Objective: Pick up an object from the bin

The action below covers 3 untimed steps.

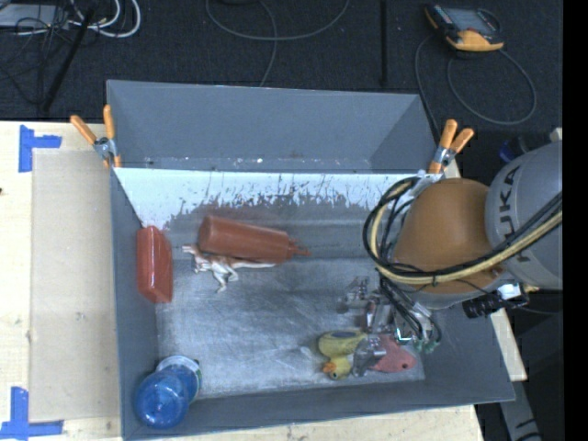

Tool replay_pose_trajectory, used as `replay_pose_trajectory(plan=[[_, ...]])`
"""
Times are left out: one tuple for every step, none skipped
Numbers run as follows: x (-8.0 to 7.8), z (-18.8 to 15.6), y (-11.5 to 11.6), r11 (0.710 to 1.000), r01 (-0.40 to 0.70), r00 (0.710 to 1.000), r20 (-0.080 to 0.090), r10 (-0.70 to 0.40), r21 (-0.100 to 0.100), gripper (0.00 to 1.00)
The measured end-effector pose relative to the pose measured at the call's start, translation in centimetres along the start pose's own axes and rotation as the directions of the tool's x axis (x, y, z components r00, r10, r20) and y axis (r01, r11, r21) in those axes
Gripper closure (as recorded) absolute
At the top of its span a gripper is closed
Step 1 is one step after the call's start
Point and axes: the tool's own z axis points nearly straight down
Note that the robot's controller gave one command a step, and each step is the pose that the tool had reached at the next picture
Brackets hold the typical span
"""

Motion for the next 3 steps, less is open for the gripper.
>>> replay_pose_trajectory(plan=[[-0.2, -0.3, 0.0, 1.0, 0.001, 1.0, 0.007, -0.001, 0.0, 0.0], [-1.8, -0.1, -0.5, 0.983, 0.182, 0.983, 0.008, -0.182, 0.002, 0.0], [-3.5, -0.4, -0.7, 0.841, 0.541, 0.841, 0.008, -0.541, 0.005, 0.0]])
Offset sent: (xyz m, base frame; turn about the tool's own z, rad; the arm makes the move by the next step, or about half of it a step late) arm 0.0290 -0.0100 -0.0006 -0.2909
